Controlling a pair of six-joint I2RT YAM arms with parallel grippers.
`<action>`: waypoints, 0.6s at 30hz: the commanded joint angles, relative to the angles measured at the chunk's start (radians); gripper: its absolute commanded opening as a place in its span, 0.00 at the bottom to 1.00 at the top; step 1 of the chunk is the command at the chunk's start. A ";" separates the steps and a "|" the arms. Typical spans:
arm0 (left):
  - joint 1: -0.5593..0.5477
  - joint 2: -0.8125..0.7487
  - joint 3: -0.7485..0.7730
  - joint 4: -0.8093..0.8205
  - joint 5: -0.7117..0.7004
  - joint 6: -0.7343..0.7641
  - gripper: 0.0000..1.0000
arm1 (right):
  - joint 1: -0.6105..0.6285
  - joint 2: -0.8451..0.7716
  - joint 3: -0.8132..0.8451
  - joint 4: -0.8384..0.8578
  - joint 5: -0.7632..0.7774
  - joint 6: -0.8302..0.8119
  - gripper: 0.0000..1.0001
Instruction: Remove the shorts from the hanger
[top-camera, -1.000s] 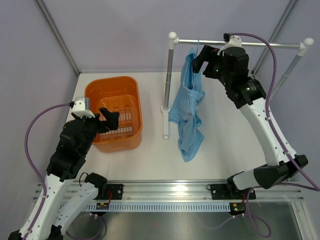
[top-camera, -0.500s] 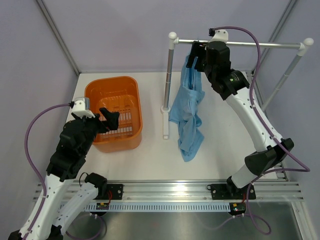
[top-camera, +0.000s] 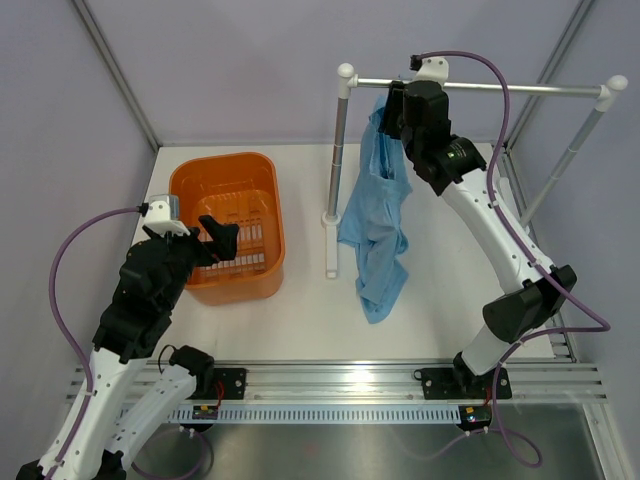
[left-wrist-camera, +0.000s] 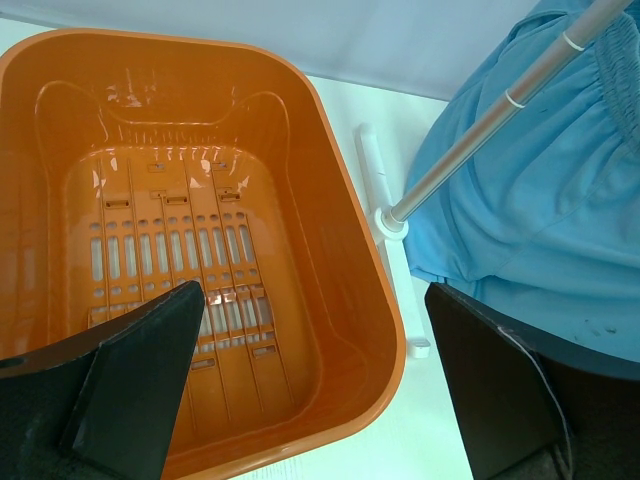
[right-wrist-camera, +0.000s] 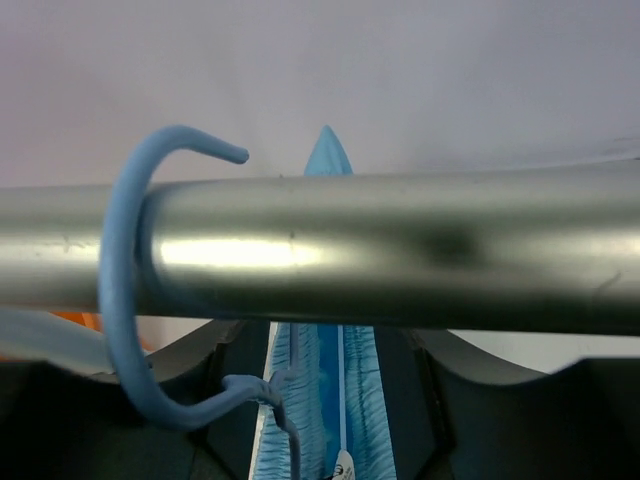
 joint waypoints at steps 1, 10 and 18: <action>0.001 0.003 -0.007 0.022 -0.003 0.004 0.99 | 0.009 -0.012 0.008 0.076 0.062 -0.013 0.52; 0.001 0.006 -0.007 0.022 -0.003 0.004 0.99 | 0.009 -0.035 -0.036 0.087 0.072 -0.013 0.38; 0.001 0.008 -0.007 0.022 -0.004 0.004 0.99 | 0.011 -0.074 -0.088 0.125 0.076 -0.021 0.38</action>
